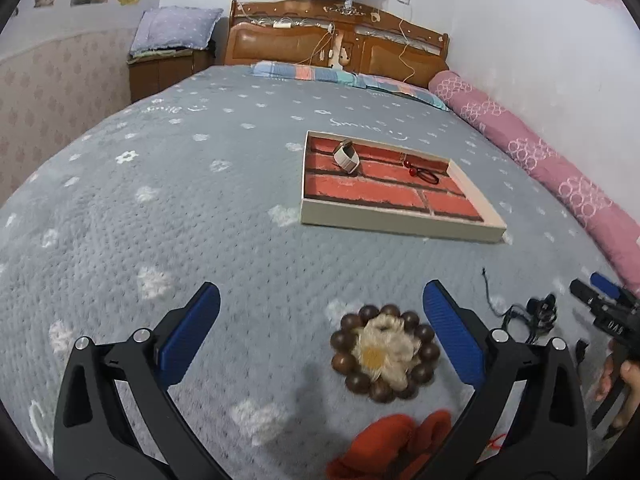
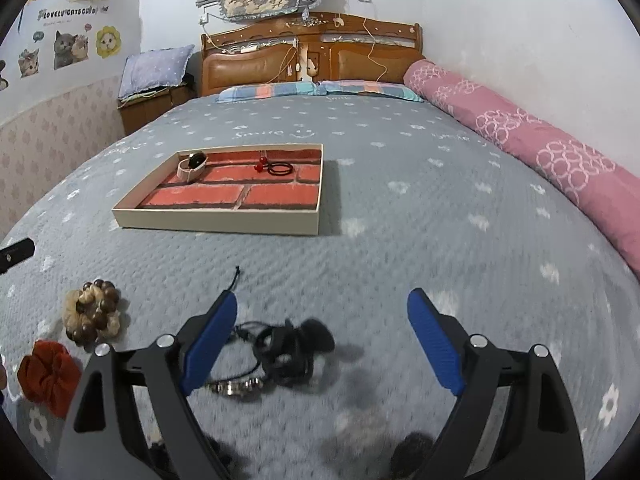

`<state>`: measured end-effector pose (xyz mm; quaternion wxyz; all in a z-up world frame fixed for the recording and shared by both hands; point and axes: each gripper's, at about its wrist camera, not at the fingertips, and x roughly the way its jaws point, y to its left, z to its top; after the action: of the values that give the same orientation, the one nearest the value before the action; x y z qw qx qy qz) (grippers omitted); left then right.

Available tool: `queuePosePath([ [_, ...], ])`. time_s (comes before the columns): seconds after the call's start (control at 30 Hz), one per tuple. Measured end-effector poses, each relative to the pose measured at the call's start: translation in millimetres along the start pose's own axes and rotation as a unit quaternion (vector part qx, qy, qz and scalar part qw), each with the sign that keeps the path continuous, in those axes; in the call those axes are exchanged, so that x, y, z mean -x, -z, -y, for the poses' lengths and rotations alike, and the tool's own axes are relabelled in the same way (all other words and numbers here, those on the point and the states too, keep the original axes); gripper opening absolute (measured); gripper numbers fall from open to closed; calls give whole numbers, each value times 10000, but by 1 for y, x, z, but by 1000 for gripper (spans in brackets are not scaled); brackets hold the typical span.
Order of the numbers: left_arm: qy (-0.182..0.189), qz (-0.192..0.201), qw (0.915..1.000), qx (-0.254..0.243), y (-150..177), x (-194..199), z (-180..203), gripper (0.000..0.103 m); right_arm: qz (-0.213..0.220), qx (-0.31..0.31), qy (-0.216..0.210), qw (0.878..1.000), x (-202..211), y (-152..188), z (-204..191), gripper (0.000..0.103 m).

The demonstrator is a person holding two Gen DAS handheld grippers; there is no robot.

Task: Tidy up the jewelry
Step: 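Withdraw both tools from the tray toward the remaining jewelry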

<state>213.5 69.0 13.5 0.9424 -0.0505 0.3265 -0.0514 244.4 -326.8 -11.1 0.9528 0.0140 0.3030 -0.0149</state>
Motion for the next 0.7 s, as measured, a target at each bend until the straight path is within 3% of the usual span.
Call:
queuePosePath([
  [0.27,-311,-129,9981,-518,28,-12,13,98,-18,-4,52,10000,-4,23,-1,85],
  [0.7,-264,-377,9984,-325,37,-30,1,98,42,103,104,9999,-9,31,-7,85],
])
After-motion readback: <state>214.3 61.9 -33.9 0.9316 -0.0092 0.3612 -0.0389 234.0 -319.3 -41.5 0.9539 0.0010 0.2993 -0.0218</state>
